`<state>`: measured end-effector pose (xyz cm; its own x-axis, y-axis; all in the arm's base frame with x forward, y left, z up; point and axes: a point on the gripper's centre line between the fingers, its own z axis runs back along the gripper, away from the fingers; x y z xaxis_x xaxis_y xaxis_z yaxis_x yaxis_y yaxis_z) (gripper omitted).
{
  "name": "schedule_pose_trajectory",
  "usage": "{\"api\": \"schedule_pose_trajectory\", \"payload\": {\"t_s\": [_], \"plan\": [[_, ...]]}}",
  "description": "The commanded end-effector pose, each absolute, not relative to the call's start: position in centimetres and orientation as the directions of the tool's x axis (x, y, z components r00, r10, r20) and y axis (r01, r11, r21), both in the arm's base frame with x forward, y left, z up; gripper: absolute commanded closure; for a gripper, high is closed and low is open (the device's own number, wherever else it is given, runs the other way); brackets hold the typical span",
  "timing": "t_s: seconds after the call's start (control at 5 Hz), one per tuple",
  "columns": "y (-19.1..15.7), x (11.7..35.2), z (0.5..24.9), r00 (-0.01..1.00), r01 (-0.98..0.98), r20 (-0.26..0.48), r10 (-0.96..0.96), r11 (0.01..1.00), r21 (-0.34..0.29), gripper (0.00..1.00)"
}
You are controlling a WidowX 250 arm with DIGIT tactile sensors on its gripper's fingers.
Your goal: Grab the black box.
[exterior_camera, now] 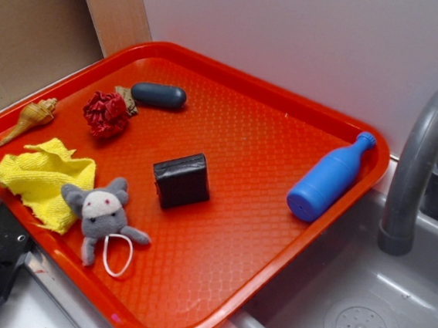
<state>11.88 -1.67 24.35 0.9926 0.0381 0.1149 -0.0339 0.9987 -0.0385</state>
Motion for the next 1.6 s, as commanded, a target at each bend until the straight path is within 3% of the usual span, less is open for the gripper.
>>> {"api": "schedule_pose_trajectory", "payload": {"t_s": [0.0,0.4,0.6,1.0,1.2,1.4], "plan": [[-1.7,11.9,24.3,0.993,-0.034,0.115,0.038,0.999,-0.038,0.0],[-4.6,22.0,20.3,0.971,-0.186,0.135,0.195,0.979,-0.077,0.0],[-4.9,24.9,18.9,0.965,-0.215,0.134,0.225,0.973,-0.089,0.0],[-10.6,21.2,16.7,0.991,-0.061,0.117,0.069,0.996,-0.072,0.0],[-11.7,20.3,15.3,0.994,-0.003,0.107,0.01,0.998,-0.059,0.0],[-9.9,21.6,14.5,0.988,0.102,0.115,-0.099,0.995,-0.02,0.0]]}}
